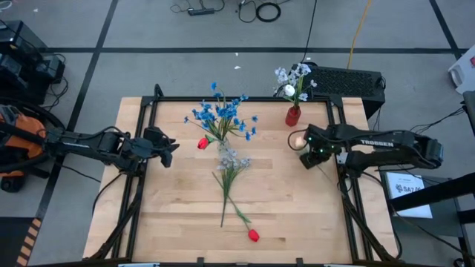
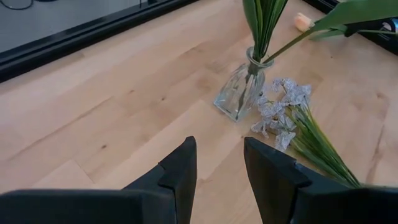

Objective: Sort flowers into vase by color
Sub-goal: Put the light yellow flower into the red vase

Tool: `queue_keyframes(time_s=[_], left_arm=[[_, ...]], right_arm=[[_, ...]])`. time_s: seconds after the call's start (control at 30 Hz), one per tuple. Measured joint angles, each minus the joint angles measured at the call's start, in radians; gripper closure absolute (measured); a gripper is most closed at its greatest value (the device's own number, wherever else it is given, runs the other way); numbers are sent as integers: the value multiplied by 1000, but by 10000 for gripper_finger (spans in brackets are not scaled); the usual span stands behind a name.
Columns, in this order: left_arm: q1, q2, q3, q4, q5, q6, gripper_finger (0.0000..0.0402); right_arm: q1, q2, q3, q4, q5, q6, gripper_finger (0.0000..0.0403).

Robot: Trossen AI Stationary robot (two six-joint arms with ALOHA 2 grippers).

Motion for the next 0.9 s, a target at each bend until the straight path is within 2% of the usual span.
queue_keyframes(time_s=[0.17,0.37,0.63,0.8,0.9], left_arm=[[0,0,0,-4,-3,0,262],[0,0,0,-4,-4,0,262],[0,0,0,-5,-4,-6,263],[0,0,0,-3,-36,-7,263],[0,0,0,-1,-49,-7,263]], right_arm=[[39,-41,1,207,6,-93,400],[56,-160,3,539,116,-257,401],[21,-375,4,948,272,-628,402],[-105,-466,5,1001,259,-717,402],[-226,-469,5,1039,136,-732,403]])
